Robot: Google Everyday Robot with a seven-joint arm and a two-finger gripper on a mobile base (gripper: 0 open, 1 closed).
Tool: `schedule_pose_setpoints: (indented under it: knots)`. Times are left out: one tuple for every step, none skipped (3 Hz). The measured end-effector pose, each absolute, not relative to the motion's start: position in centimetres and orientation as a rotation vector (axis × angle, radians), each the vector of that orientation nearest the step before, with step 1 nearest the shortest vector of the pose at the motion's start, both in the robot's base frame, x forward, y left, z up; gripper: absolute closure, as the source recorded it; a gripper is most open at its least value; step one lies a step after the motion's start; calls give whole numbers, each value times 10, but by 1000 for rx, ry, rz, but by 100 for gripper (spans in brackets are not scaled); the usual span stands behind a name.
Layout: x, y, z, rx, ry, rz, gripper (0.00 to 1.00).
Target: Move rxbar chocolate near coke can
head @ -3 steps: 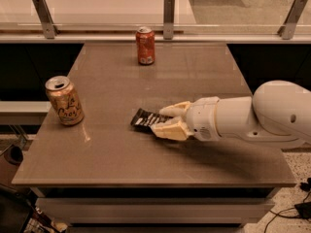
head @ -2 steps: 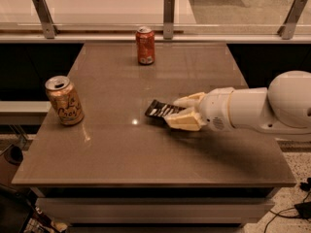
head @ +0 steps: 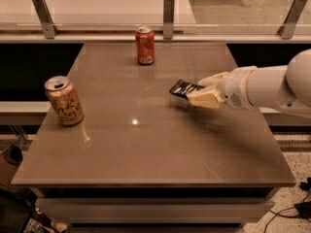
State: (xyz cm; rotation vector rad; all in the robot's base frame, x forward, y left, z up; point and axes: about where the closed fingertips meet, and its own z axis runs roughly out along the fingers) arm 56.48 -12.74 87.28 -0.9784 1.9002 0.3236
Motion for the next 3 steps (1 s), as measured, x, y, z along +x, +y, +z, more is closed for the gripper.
schedule_pose_setpoints:
  knots:
    - [601, -160, 889, -945, 1917, 259, 100]
    - [641, -188, 905, -912, 1910, 215, 100]
    - [675, -205, 911, -869, 1876, 191, 100]
